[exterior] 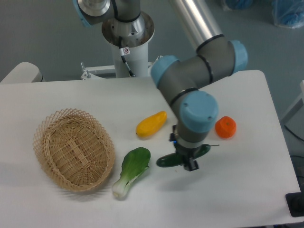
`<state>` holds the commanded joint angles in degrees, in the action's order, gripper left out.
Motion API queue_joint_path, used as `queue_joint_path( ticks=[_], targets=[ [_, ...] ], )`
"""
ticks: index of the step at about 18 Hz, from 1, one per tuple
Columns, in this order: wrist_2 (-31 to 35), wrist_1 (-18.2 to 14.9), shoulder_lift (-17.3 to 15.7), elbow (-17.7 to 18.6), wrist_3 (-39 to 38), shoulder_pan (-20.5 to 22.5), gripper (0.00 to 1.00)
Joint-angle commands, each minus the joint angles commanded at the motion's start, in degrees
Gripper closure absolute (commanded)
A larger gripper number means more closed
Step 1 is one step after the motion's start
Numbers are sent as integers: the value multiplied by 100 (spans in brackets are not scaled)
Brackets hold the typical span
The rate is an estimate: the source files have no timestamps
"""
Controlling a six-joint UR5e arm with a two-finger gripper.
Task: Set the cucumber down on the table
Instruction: 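Carry the cucumber away from the bok choy toward the tangerine, then lower the cucumber onto the table and open the gripper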
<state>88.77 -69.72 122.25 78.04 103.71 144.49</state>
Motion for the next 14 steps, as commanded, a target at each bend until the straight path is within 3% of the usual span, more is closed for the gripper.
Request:
queue_joint_path(
  ticks=[4,10,12,13,14],
  targets=[
    [9,449,36,500,9,149,88],
    [27,1600,-78,1678,957,553,84],
    [27,1654,-70,1714,1002,589,72],
    [35,1645,-79,1697,993,589,59],
    [35,1645,-79,1679,950,580,36]
  ],
)
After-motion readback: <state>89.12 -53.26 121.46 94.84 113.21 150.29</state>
